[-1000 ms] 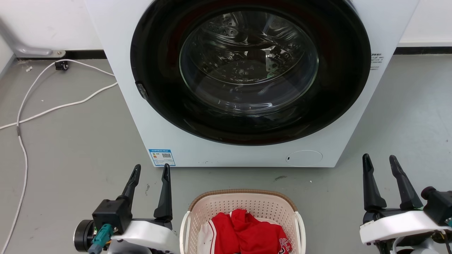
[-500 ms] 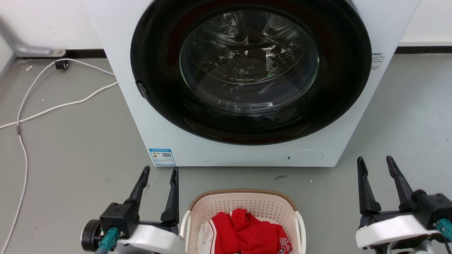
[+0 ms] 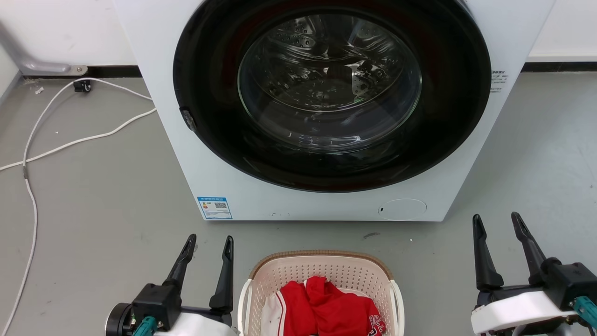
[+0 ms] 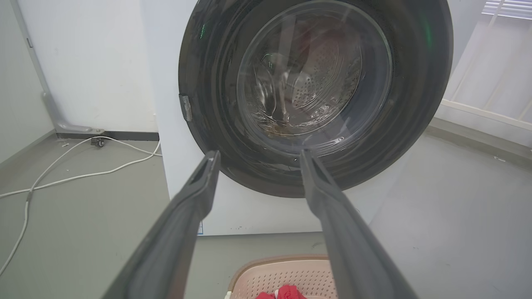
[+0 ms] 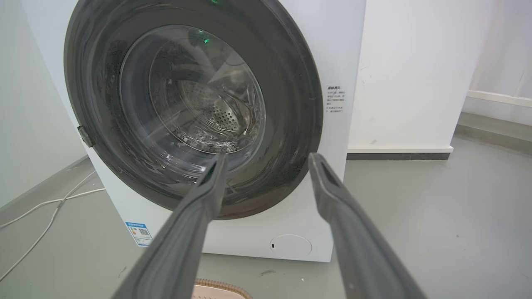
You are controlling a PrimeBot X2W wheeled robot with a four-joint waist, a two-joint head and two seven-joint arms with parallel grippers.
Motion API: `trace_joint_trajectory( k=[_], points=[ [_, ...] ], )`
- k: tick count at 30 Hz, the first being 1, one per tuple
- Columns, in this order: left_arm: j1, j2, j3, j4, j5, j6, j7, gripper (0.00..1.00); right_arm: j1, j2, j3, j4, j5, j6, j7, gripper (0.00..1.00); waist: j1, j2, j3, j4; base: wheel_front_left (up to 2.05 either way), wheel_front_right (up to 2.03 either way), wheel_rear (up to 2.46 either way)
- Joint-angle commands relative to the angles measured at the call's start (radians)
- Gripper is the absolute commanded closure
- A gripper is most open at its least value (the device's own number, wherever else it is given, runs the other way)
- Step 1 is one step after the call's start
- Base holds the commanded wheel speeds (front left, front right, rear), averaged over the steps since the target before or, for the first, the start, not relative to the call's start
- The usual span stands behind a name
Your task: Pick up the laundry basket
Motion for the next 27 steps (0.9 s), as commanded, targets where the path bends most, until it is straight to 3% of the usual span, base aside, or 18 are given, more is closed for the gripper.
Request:
trace_joint_trajectory(
  k=[1, 7, 17, 27],
  points=[
    [0.008, -0.003, 0.007, 0.003, 0.026, -0.009, -0.007, 0.00, 0.010, 0.000, -0.003, 0.003, -0.013, 0.000, -0.010, 0.00, 0.0000, 0.0000, -0.001, 0.000, 0.00, 0.00, 0.00],
    [0.011, -0.013, 0.008, 0.018, 0.116, -0.031, -0.019, 0.00, 0.009, 0.000, -0.001, 0.016, -0.053, 0.000, -0.019, 0.00, 0.0000, 0.0000, -0.001, -0.002, 0.00, 0.00, 0.00],
    [0.022, -0.044, 0.043, -0.001, 0.166, -0.062, -0.036, 0.00, 0.014, 0.001, 0.014, 0.012, -0.095, 0.000, -0.038, 0.00, 0.0000, 0.0000, 0.004, -0.002, 0.00, 0.00, 0.00],
    [0.021, -0.060, 0.085, 0.012, 0.134, -0.083, -0.034, 0.00, 0.009, 0.001, 0.028, 0.014, -0.030, 0.000, -0.036, 0.00, 0.0000, 0.0000, 0.006, -0.001, 0.00, 0.00, 0.00]
  ],
)
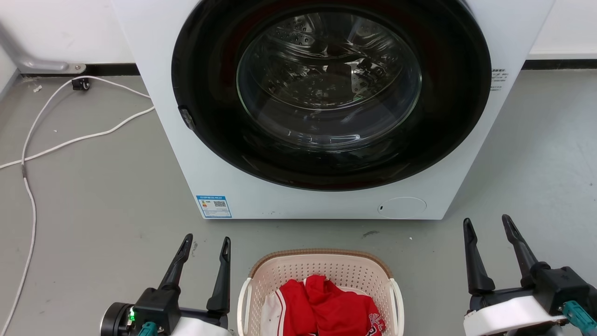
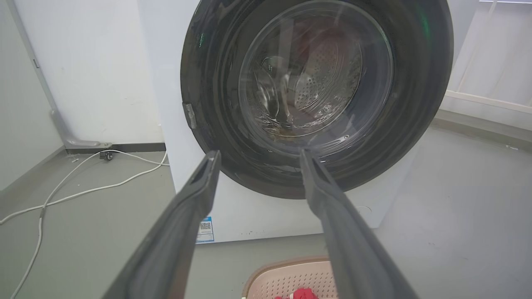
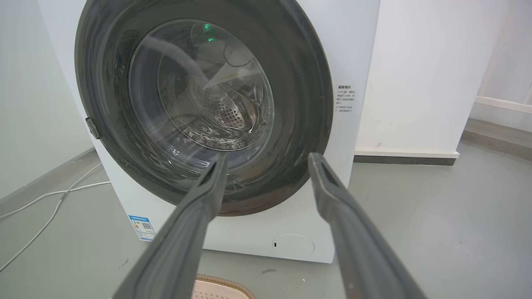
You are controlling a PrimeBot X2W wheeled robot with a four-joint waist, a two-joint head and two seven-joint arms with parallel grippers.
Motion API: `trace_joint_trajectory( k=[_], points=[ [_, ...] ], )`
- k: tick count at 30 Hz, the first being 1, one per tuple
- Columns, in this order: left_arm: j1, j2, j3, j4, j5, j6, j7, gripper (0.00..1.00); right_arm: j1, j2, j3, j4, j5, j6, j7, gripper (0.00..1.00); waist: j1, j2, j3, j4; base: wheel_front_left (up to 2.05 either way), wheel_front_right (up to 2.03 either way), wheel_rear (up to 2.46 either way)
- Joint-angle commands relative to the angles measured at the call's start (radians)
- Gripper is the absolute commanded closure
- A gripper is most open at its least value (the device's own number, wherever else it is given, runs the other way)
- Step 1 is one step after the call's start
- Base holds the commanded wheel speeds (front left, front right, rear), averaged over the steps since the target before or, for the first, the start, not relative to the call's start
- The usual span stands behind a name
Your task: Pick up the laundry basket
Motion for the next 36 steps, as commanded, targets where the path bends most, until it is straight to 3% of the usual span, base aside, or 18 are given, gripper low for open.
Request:
trace_joint_trajectory(
  k=[1, 26, 36],
  points=[
    [0.009, -0.001, 0.002, 0.000, 0.001, -0.004, -0.003, 0.00, 0.001, 0.001, 0.002, 0.000, 0.004, 0.000, -0.003, 0.00, 0.0000, 0.0000, 0.000, 0.000, 0.00, 0.00, 0.00],
    [-0.012, -0.006, 0.010, 0.022, -0.013, -0.023, -0.003, 0.00, -0.020, 0.001, 0.003, 0.015, 0.023, 0.000, -0.003, 0.00, 0.0000, 0.0000, 0.030, 0.001, 0.00, 0.00, 0.00],
    [-0.076, -0.005, 0.013, 0.111, -0.013, -0.027, -0.003, 0.00, -0.077, 0.001, -0.006, 0.078, -0.025, 0.000, -0.003, 0.00, 0.0000, 0.0000, 0.153, -0.012, 0.00, 0.00, 0.00]
  ],
)
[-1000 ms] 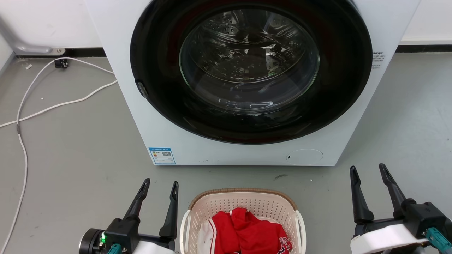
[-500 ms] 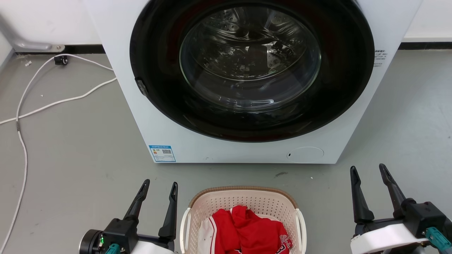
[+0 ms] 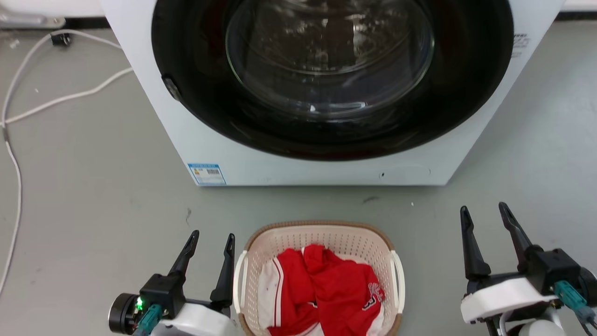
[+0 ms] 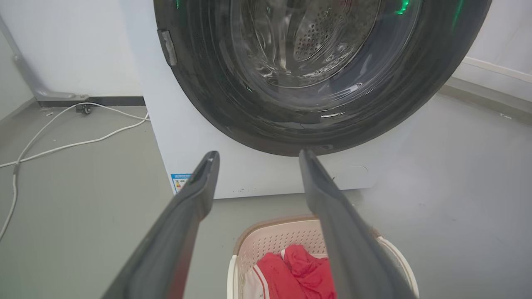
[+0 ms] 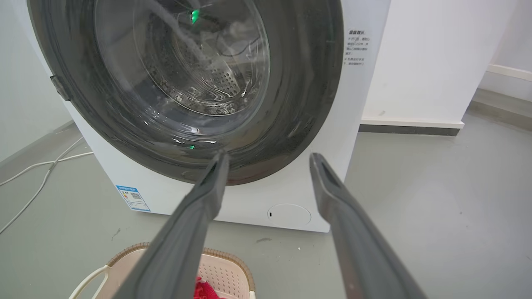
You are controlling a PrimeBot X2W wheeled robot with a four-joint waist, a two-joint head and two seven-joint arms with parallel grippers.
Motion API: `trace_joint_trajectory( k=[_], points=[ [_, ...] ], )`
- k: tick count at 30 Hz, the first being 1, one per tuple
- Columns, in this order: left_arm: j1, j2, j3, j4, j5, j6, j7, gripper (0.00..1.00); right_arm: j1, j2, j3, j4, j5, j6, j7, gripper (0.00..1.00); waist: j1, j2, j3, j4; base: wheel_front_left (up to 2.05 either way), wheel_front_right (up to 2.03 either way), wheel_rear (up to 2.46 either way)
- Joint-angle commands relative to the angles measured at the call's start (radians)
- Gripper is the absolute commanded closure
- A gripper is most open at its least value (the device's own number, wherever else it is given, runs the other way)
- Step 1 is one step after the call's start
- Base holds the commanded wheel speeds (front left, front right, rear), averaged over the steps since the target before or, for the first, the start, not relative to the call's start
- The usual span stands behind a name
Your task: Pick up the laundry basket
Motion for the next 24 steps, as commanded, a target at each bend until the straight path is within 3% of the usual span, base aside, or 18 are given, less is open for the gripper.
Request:
trace_joint_trajectory(
  k=[1, 12, 18, 24],
  points=[
    [-0.021, -0.001, 0.002, 0.019, 0.005, -0.002, -0.002, 0.00, -0.016, 0.000, -0.001, 0.011, -0.009, 0.000, -0.002, 0.00, 0.0000, -0.0001, 0.046, -0.008, 0.00, 0.00, 0.00],
    [-0.279, 0.034, 0.014, 0.303, 0.053, -0.006, -0.002, 0.00, -0.258, 0.000, -0.007, 0.282, 0.022, 0.000, 0.059, 0.00, 0.0000, -0.0001, 0.306, -0.016, 0.00, 0.00, 0.00],
    [-0.445, 0.059, -0.036, 0.492, 0.032, -0.013, -0.003, 0.00, -0.391, 0.000, 0.012, 0.433, -0.007, 0.000, 0.098, 0.00, 0.0000, -0.0001, 0.418, 0.002, 0.00, 0.00, 0.00],
    [-0.567, 0.083, -0.115, 0.601, -0.005, -0.015, -0.002, 0.00, -0.491, 0.000, 0.059, 0.594, 0.038, 0.000, 0.159, 0.00, 0.0000, -0.0001, 0.498, 0.018, 0.00, 0.00, 0.00]
  ],
)
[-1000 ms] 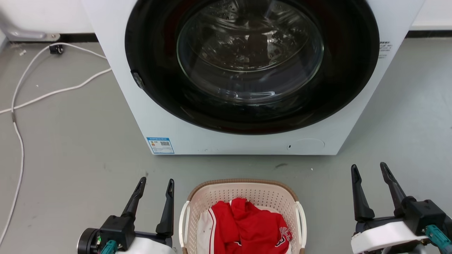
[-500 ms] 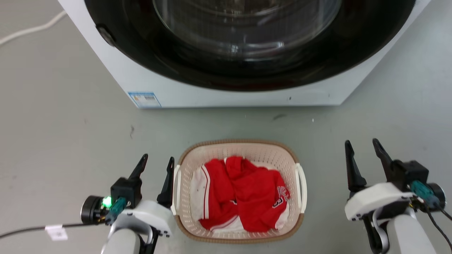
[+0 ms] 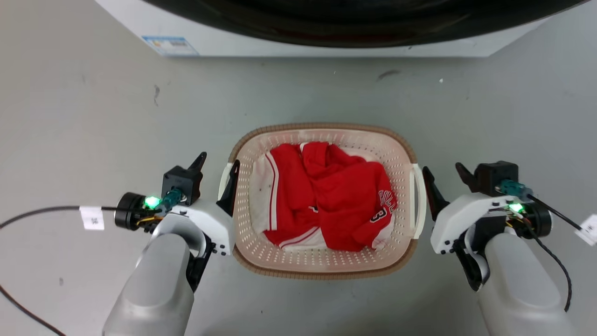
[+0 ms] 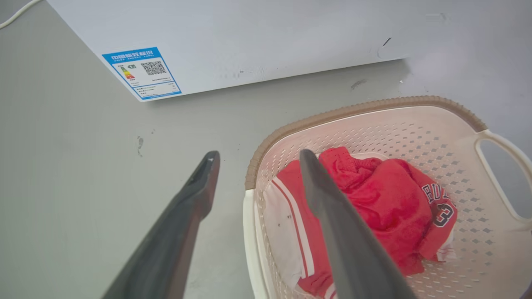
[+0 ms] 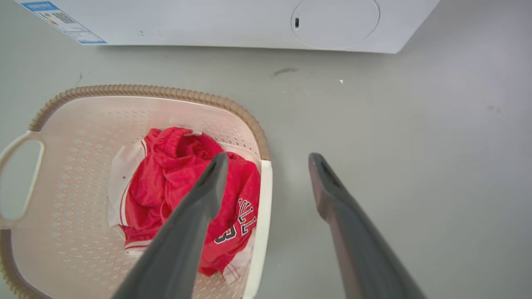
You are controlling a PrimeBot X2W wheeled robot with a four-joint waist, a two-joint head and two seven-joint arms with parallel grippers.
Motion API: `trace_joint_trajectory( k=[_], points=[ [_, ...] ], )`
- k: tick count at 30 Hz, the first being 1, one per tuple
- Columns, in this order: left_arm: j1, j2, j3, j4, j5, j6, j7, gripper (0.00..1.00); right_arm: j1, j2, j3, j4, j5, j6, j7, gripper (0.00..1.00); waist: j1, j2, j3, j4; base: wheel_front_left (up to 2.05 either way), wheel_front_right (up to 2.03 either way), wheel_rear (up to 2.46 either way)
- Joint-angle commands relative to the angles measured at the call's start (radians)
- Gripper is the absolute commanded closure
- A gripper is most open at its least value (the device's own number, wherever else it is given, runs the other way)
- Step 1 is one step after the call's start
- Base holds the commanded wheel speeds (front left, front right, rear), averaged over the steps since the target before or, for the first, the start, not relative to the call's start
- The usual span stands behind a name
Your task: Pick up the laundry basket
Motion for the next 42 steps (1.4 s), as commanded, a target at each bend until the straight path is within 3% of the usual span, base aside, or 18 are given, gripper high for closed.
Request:
trace_joint_trajectory(
  k=[1, 10, 18, 42],
  points=[
    [-0.020, 0.007, -0.014, 0.019, -0.009, -0.001, -0.002, 0.00, -0.030, 0.000, 0.008, 0.025, -0.001, 0.000, 0.006, 0.00, -0.0002, 0.0000, 0.043, 0.014, 0.00, 0.00, 0.00],
    [-0.137, 0.018, -0.168, 0.226, -0.091, -0.001, -0.002, 0.00, -0.145, 0.000, 0.047, 0.220, 0.018, 0.000, 0.024, 0.00, -0.0002, 0.0000, 0.112, 0.031, 0.00, 0.00, 0.00],
    [-0.242, 0.016, -0.286, 0.368, -0.170, -0.001, 0.010, 0.00, -0.230, 0.000, -0.002, 0.345, -0.039, 0.000, 0.038, 0.00, -0.0002, 0.0000, 0.155, 0.039, 0.00, 0.00, 0.00],
    [-0.350, 0.045, -0.555, 0.423, -0.399, -0.001, 0.088, 0.00, -0.374, 0.000, 0.039, 0.518, 0.002, 0.000, 0.053, 0.00, -0.0002, 0.0000, 0.242, 0.057, 0.00, 0.00, 0.00]
  ],
)
